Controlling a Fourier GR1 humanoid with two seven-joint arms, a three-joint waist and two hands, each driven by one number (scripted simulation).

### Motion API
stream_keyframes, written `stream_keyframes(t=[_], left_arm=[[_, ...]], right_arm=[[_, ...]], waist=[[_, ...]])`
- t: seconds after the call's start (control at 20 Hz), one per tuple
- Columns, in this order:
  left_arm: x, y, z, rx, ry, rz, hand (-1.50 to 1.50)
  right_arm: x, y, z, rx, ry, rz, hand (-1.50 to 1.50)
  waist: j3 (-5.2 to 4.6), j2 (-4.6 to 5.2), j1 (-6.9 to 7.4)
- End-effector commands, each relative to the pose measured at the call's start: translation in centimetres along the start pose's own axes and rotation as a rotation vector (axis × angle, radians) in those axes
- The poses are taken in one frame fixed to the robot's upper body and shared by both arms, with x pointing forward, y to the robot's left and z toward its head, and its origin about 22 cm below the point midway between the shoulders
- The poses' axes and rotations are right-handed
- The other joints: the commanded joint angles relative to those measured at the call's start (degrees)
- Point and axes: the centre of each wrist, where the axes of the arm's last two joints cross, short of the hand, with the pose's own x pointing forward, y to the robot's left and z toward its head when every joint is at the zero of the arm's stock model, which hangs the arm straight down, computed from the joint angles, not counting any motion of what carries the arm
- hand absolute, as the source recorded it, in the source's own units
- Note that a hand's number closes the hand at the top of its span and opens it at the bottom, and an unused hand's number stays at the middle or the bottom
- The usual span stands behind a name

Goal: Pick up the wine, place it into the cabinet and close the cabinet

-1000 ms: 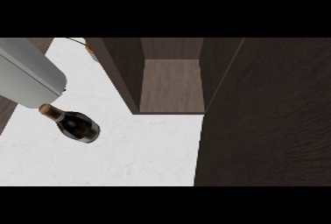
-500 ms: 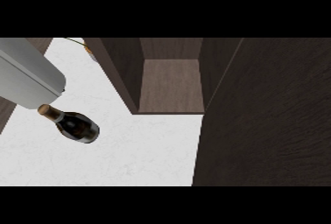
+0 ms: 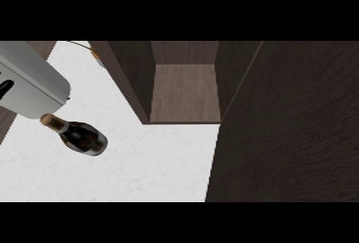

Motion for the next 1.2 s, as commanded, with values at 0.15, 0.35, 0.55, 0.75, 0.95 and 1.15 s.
stream_keyframes(t=[0.15,0.35,0.55,0.75,0.95,1.15], left_arm=[[-2.3,0.6,0.4,0.047,0.008,-0.029,-1.5],[-4.0,0.7,-0.3,0.046,0.039,-0.065,-1.5],[-4.9,2.2,0.5,0.059,0.091,-0.066,-1.5],[-9.6,2.4,1.2,0.047,0.121,-0.056,-1.5],[-11.1,4.4,1.7,0.094,0.123,-0.067,-1.5],[-12.3,5.6,3.4,0.099,0.137,-0.078,-1.5]], right_arm=[[1.2,-1.2,2.3,0.03,-0.046,-0.008,-1.5],[2.2,-0.6,2.9,0.025,-0.042,-0.01,-1.5],[2.9,-0.5,2.5,0.039,-0.053,-0.016,-1.5],[2.9,-0.5,2.2,0.047,-0.066,0.005,-1.5],[3.5,-1.0,3.7,0.049,-0.06,0.01,-1.5],[3.3,-0.7,1.7,0.044,-0.06,-0.001,-1.5]], waist=[[0.06,0.07,0.23],[0.03,0.01,-0.12],[0.01,-0.06,0.07],[0.0,0.02,-0.08],[0.02,-0.02,-0.57],[0.0,0.02,0.07]])
